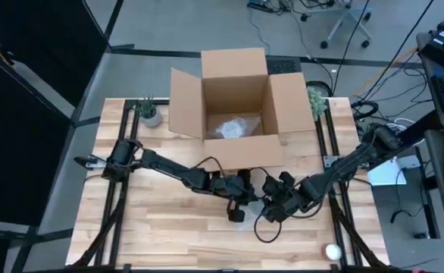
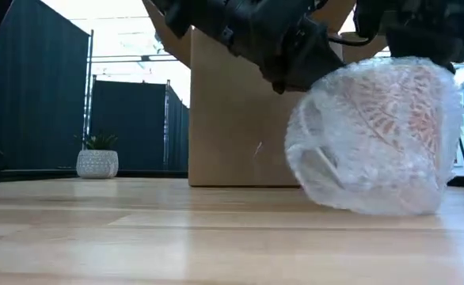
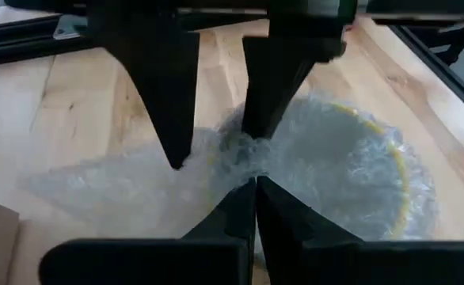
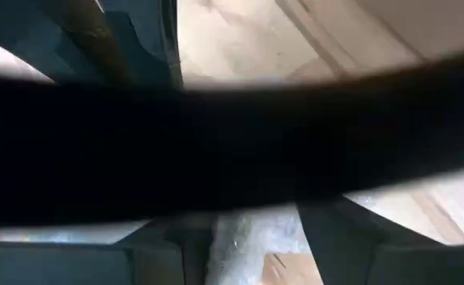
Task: Wrap mug
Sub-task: Wrap the orange mug with the bubble wrap, then put the wrapped orange mug into the cardboard box
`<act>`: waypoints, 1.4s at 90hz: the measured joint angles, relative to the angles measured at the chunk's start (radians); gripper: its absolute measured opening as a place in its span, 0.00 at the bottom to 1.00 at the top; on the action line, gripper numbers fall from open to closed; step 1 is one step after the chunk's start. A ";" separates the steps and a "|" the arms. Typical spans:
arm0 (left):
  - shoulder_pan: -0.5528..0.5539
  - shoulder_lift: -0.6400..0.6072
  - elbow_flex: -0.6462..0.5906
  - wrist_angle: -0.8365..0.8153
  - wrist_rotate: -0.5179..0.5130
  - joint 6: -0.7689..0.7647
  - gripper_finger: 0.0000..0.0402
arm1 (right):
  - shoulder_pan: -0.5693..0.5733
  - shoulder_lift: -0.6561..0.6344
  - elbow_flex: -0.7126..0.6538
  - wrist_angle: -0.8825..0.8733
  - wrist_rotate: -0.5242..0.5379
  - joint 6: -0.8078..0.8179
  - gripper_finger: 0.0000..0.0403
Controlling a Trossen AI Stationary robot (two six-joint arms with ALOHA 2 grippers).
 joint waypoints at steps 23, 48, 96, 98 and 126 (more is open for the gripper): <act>-0.019 -0.052 0.025 0.014 -0.001 0.002 0.00 | 0.000 0.002 -0.003 0.017 -0.008 -0.013 0.40; -0.004 0.008 0.025 -0.016 0.001 0.001 0.00 | -0.001 0.003 -0.005 0.022 -0.013 -0.014 0.40; -0.002 0.080 0.029 0.028 0.024 0.000 0.00 | 0.007 -0.038 0.190 -0.275 0.000 -0.084 0.40; -0.002 0.080 0.029 0.028 0.024 0.000 0.00 | 0.007 -0.038 0.191 -0.275 0.012 -0.078 0.40; -0.002 0.080 0.029 0.032 0.030 0.000 0.00 | 0.002 0.016 0.057 -0.088 -0.011 -0.005 0.40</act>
